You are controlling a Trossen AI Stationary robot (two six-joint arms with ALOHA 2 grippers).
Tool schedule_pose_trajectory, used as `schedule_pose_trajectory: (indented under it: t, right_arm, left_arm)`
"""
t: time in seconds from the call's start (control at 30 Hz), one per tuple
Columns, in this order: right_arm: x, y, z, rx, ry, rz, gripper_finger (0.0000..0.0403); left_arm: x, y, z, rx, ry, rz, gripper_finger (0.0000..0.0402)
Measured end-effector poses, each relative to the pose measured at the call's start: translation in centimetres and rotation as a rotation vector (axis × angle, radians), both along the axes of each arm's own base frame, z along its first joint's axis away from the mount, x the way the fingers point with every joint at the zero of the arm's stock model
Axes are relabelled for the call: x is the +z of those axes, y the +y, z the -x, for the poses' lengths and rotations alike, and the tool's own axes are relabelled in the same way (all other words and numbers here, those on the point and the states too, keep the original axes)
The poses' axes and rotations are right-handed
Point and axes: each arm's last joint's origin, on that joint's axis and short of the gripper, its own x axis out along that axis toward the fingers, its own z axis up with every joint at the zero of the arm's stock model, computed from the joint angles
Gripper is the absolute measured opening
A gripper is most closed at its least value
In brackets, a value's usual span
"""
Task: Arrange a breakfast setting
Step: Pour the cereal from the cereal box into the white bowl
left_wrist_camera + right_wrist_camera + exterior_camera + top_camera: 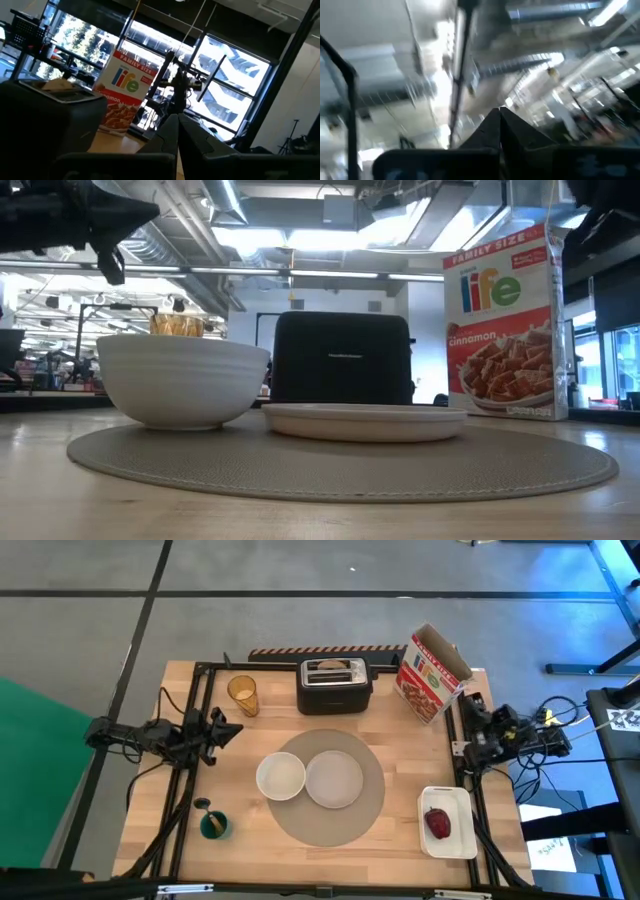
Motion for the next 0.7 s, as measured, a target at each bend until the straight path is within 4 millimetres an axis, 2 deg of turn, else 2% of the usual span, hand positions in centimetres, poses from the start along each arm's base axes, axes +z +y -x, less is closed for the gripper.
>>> schedule_pose_trajectory:
  t: [0.13, 0.23, 0.33, 0.43, 0.57, 0.7]
  right_arm:
    - [-0.1, -0.1, -1.1, -0.034, 0.226, -0.115, 0.0001]
    - [0.7, -0.1, -1.3, -0.039, 0.273, -0.146, 0.0001]
    - [2.5, 0.0, -1.4, -0.027, 0.278, -0.127, 0.0001]
    - [5.1, 0.3, -2.0, 0.002, 0.293, -0.06, 0.0001]
    - [9.7, 0.7, -3.2, -0.011, 0.331, 0.064, 0.0001]
    - [14.4, 0.8, -4.2, -0.162, 0.406, 0.161, 0.0001]
  left_arm:
    - [1.5, 0.1, 0.1, 0.029, 0.004, -0.025, 0.0]
    - [3.0, 0.1, 0.0, 0.061, 0.03, -0.058, 0.0]
    - [4.3, 0.1, -0.4, 0.081, 0.078, -0.118, 0.0001]
    - [5.7, 0.1, -1.0, 0.146, 0.132, -0.158, 0.0015]
    - [7.4, 0.5, -2.2, 0.256, 0.195, -0.18, 0.006]
    - [9.0, 1.0, -3.6, 0.362, 0.267, -0.243, 0.0113]
